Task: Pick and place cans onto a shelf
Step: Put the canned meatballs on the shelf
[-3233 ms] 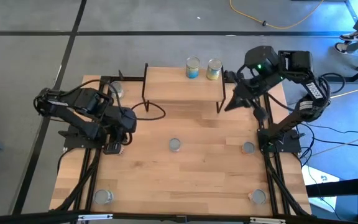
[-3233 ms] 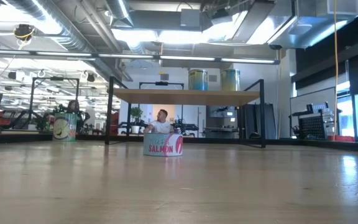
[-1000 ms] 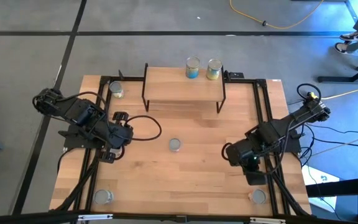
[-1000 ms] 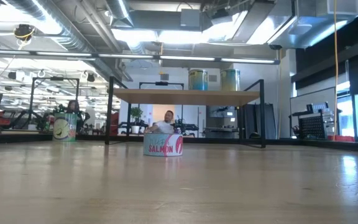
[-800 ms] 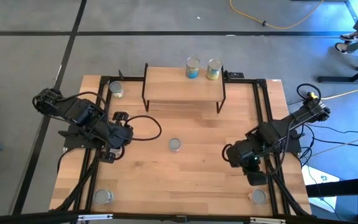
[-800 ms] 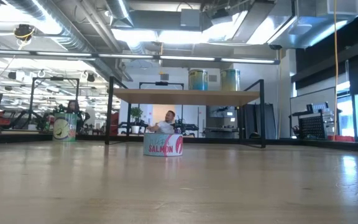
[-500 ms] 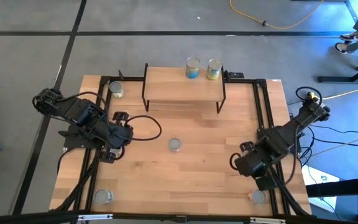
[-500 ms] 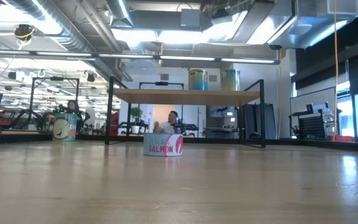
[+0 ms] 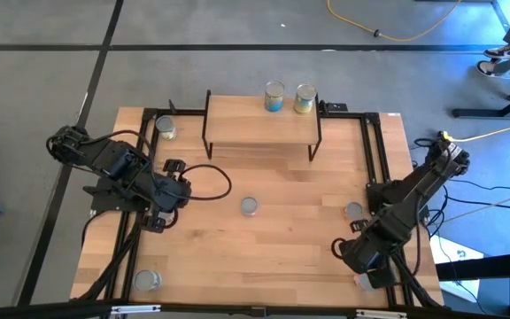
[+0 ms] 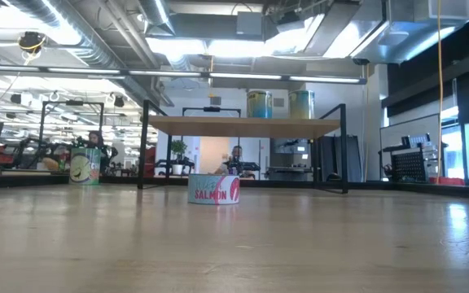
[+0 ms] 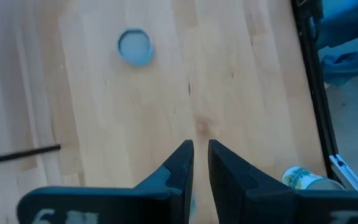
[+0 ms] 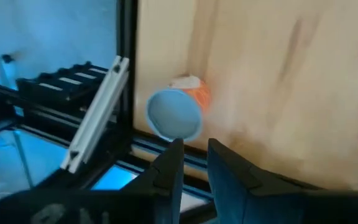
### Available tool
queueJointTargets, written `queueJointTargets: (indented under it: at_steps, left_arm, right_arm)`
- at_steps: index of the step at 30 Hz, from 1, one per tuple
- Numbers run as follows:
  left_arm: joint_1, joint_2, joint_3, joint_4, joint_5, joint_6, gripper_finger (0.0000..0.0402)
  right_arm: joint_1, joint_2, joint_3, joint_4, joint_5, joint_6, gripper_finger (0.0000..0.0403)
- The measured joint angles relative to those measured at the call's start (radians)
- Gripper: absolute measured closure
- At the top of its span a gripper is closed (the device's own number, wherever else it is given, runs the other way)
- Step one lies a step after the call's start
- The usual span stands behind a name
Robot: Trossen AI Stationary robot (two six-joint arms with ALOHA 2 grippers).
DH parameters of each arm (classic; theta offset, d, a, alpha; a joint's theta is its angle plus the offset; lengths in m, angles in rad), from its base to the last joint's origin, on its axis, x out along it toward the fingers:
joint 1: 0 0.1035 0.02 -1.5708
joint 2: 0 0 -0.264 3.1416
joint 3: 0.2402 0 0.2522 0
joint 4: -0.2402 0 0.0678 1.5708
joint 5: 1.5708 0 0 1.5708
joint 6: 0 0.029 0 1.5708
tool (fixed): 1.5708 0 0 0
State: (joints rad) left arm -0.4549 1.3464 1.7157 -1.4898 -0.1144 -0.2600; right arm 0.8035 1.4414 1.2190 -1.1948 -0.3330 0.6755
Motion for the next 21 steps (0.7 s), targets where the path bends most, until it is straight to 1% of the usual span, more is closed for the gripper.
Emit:
queueJointTargets:
  at_steps: [3, 9, 13, 21]
  left_arm:
    - [0.000, 0.000, 0.000, 0.026, 0.000, 0.008, 0.0359]
    - [0.000, 0.000, 0.000, 0.029, 0.000, 0.008, 0.0359]
    - [0.000, 0.000, 0.000, 0.029, 0.000, 0.008, 0.0359]
    - [0.001, 0.000, 0.000, 0.037, 0.000, 0.008, 0.0359]
  right_arm:
    - [0.001, 0.000, -0.055, 0.088, -0.007, 0.015, 0.0329]
    - [0.008, 0.000, -0.157, 0.191, -0.019, 0.084, 0.0329]
    - [0.030, 0.000, -0.203, 0.244, -0.063, 0.087, 0.0329]
    - [0.069, 0.000, -0.266, 0.289, -0.057, 0.134, 0.0329]
